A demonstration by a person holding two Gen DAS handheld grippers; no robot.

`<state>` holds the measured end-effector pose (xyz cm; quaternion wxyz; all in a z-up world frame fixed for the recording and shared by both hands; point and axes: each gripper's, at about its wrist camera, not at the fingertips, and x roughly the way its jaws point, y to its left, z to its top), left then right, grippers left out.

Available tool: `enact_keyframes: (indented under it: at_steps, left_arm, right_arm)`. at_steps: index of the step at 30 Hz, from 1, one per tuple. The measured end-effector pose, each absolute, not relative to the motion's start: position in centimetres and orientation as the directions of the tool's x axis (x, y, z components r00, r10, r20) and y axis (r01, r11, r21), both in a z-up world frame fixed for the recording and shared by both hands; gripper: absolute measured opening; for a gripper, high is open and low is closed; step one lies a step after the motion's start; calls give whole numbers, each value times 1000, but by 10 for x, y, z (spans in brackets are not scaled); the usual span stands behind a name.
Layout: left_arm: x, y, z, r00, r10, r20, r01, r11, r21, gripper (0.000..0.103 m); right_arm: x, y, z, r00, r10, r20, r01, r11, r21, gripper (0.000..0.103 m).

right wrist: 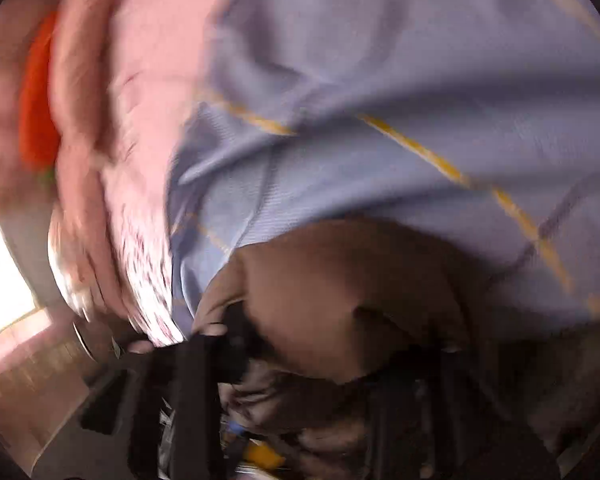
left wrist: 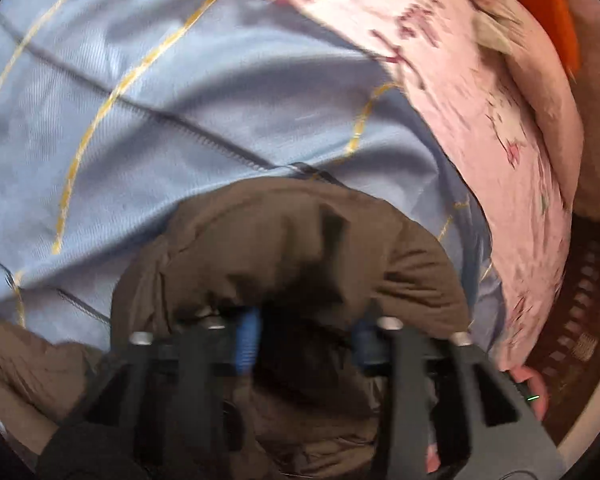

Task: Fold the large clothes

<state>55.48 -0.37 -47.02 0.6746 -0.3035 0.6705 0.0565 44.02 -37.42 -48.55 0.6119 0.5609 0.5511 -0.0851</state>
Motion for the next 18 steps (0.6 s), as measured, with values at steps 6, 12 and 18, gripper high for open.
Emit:
enact_keyframes:
  at_steps: [6,12,18]
  left_arm:
    - [527,5,-408,255,-328,-909,-311,863,-399,11]
    - [411,38,-340,378,-353,-856,-122,897,-424,13]
    - [272,78,-349,274,-259,-926,-236,915,-326,13]
  right_arm:
    - [407,-348,-390,521,473,-710,363,630,686,14]
    - [293,-322,-337,519,527,-673,-17,793,608,14]
    - [161,-307,-388,392,485,-782,85,828,555,14]
